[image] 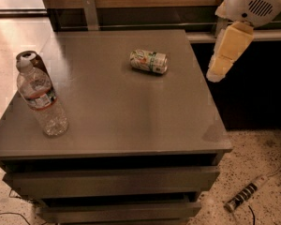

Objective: Place 7up can upright

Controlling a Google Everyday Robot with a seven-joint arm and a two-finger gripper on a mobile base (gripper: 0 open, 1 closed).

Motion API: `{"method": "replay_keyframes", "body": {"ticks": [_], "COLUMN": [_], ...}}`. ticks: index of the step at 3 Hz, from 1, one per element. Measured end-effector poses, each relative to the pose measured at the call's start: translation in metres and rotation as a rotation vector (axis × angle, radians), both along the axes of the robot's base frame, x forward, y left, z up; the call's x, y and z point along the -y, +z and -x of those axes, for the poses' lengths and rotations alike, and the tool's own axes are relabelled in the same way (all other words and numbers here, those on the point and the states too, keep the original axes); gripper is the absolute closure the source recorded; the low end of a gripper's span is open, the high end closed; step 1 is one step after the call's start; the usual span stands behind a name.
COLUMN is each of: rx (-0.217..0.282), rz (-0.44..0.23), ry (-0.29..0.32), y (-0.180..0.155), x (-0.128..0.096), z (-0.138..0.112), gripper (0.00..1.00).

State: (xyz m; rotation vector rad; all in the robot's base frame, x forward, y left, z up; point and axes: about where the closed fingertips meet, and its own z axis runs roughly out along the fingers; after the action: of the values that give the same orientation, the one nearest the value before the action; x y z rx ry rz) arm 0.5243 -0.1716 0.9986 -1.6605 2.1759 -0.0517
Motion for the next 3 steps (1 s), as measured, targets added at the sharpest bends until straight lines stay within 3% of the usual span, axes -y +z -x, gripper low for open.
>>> {"method": "replay_keyframes", "body": {"ticks": [2,3], "rx": [-0.025,-0.006], "rz": [0.04,0.108], "ry": [-0.031,-0.044], "y": [-0.017,-0.025], "x": [-0.048,-0.067], "z": [-0.058,-0.103], "gripper": [0.0,0.0]}}
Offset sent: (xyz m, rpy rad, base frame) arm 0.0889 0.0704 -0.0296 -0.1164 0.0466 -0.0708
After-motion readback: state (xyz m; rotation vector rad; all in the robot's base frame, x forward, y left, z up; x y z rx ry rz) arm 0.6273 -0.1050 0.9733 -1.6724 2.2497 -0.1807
